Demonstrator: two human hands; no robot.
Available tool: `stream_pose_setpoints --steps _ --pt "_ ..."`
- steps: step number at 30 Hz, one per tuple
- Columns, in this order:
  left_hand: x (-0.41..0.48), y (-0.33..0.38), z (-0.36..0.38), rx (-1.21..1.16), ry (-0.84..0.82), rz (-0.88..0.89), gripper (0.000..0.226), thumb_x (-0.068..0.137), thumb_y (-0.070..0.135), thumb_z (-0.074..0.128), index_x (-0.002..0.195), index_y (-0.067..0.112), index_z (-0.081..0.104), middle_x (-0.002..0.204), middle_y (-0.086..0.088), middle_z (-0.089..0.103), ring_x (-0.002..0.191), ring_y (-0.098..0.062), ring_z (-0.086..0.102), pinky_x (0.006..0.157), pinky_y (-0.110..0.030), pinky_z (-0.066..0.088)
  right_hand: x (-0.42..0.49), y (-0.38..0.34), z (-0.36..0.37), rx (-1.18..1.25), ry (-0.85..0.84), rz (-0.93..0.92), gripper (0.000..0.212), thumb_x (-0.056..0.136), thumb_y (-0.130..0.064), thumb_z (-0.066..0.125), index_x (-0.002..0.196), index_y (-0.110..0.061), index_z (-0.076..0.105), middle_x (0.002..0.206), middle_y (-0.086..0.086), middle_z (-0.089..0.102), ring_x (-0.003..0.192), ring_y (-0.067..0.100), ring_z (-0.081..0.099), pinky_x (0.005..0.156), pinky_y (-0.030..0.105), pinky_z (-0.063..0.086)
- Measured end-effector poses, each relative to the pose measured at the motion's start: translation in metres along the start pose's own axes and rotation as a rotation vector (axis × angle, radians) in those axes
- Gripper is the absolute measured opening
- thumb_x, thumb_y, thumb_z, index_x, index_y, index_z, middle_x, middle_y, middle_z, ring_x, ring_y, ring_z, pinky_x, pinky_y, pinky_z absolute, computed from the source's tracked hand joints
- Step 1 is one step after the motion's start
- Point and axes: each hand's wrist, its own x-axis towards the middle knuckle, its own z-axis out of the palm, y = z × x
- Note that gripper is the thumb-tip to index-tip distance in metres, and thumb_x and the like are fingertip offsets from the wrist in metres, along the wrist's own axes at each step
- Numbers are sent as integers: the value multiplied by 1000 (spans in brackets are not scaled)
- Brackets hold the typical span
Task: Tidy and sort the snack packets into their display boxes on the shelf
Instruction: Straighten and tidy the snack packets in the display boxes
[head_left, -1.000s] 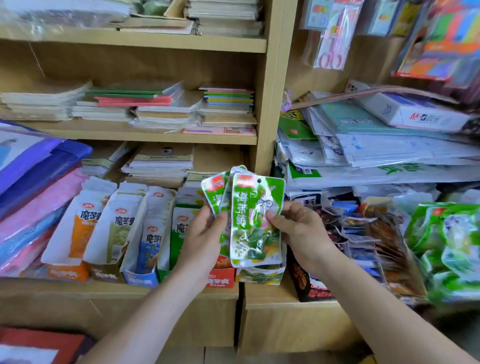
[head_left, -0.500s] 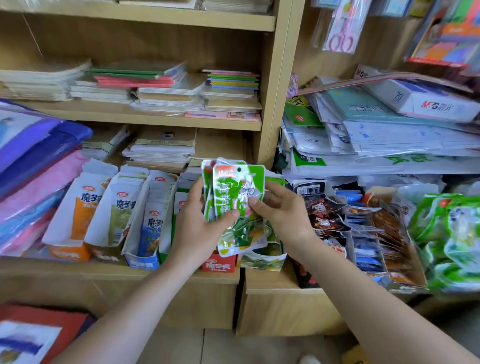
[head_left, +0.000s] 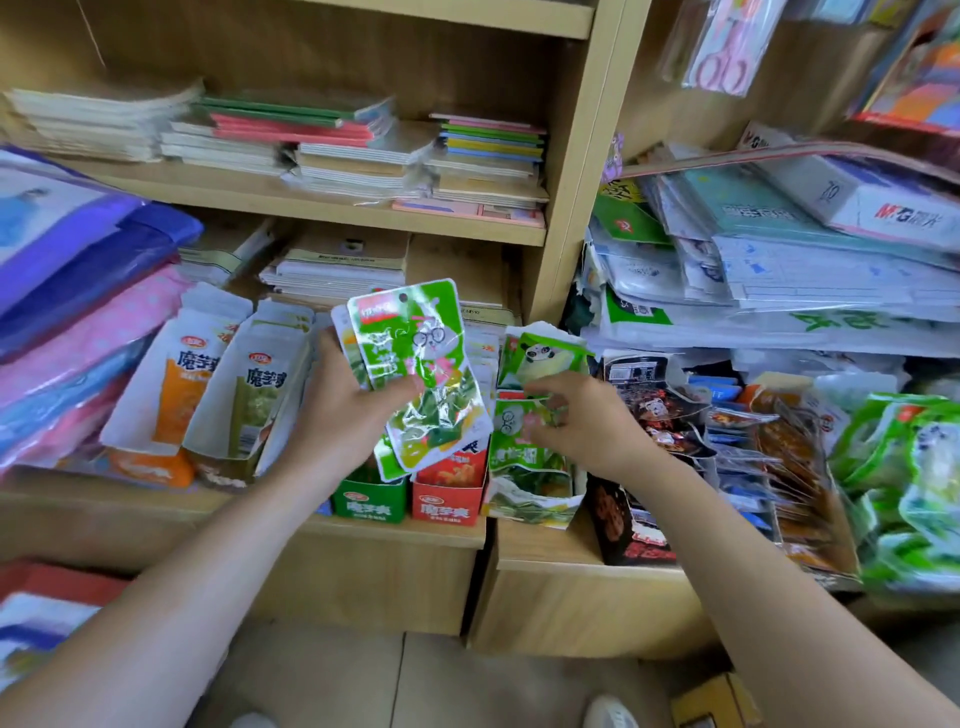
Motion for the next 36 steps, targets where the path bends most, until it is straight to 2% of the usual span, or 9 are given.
stream_pose_setpoints --steps 3,5,9,12,17,23,26,29,36 --pt "0 -1 -8 33 -54 -25 59 89 15 75 128 18 32 120 3 57 112 -16 58 89 -36 43 3 6 16 -197 -142 -16 70 80 -40 81 142 -20 53 133 1 58 122 20 53 96 30 45" --pt "0 -3 -13 66 -72 -46 60 88 14 75 127 20 31 116 3 58 107 -13 60 86 -37 47 7 9 23 -284 -140 -5 73 79 -50 78 141 -22 51 135 2 54 132 28 44 104 41 45" --pt "-2 -7 -20 78 -79 -73 60 85 15 79 124 25 34 117 0 63 101 -12 65 86 -40 54 20 11 31 -468 -195 75 69 79 -62 69 131 -21 49 135 6 49 131 34 40 103 48 43" --pt "-4 -9 -22 88 -74 -62 58 84 13 79 122 24 37 117 -1 63 102 -12 64 84 -37 52 26 12 34 -452 -254 124 81 73 -68 70 136 -22 45 136 9 48 131 37 39 105 48 40" --pt "-7 -9 -21 124 -58 -47 55 82 15 81 118 25 40 114 1 62 103 -14 63 83 -37 51 29 13 25 -373 -244 145 87 66 -55 84 135 -16 48 135 12 41 127 34 39 105 42 39" --pt "-10 -8 -21 125 -83 -75 54 82 16 82 117 27 42 116 1 60 107 -17 62 95 -50 51 32 13 22 -380 -303 189 97 63 -56 87 135 -9 43 142 13 36 132 32 38 107 41 40" --pt "-13 -7 -17 121 -95 -78 53 83 13 80 120 22 43 112 6 57 104 -6 60 89 -42 51 36 12 22 -387 -298 203 99 58 -62 87 132 -11 45 133 9 52 122 30 49 98 39 44" --pt "-14 -7 -13 132 -120 -77 51 87 10 77 124 17 42 105 15 52 85 19 54 73 -18 43 38 14 21 -375 -299 200 101 59 -63 86 134 -9 48 135 10 52 126 32 46 102 40 40" --pt "-14 -10 -13 118 -142 -88 56 86 12 78 126 24 42 113 11 63 104 -2 61 80 -27 46 32 14 24 -376 -222 109 95 61 -52 89 136 -13 46 134 6 28 130 31 27 112 40 31"
